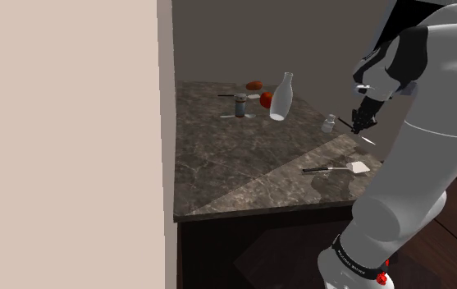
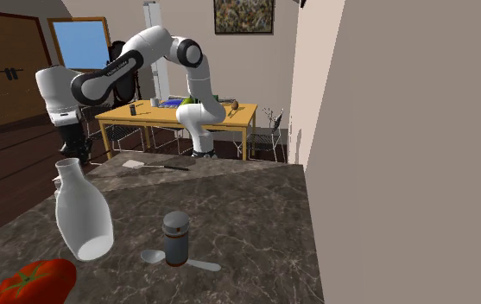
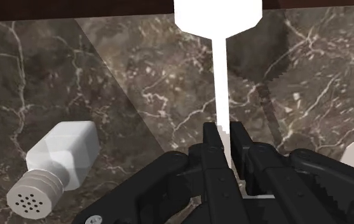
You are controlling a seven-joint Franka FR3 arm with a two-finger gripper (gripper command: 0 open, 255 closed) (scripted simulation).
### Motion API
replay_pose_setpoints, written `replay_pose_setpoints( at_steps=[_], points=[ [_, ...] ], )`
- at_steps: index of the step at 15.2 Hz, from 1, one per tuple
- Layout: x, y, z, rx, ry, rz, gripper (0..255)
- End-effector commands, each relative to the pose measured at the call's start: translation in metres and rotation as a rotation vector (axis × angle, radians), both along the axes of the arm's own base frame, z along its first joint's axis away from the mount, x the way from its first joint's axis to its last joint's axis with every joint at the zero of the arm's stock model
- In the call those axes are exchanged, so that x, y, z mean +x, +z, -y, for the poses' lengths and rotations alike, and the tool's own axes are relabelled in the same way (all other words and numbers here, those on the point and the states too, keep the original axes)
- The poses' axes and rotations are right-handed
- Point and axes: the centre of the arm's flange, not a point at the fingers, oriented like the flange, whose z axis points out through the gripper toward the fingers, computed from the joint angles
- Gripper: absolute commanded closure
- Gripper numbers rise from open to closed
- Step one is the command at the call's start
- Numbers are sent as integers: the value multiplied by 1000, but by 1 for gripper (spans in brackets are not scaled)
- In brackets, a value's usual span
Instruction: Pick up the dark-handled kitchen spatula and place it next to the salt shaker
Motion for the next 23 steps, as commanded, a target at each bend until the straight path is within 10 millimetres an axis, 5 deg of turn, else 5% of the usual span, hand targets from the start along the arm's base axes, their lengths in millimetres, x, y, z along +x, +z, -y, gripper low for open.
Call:
replay_pose_setpoints(
  at_steps=[1,10,18,19,23],
  points=[
    [0,-10,1,0,0,0,255],
    [0,-58,1,0,0,0,255],
    [0,-58,1,0,0,0,255],
    [0,-58,1,0,0,0,0],
    [0,-58,1,0,0,0,0]
  ],
)
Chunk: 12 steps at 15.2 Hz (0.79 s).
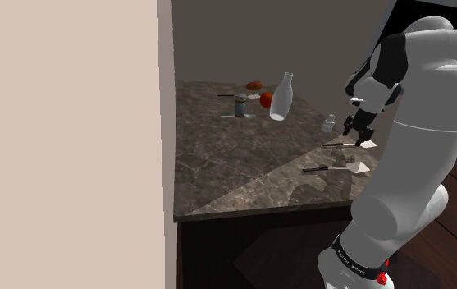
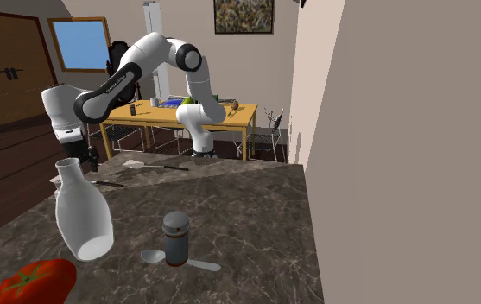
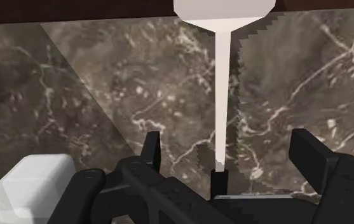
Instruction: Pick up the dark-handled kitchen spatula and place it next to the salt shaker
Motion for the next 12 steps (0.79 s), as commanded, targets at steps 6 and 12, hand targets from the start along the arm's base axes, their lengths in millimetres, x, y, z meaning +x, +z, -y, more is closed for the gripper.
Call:
replay_pose_setpoints(
  at_steps=[6,12],
  points=[
    [-2,50,3,0,0,0,0],
    [-2,50,3,0,0,0,0]
  ],
)
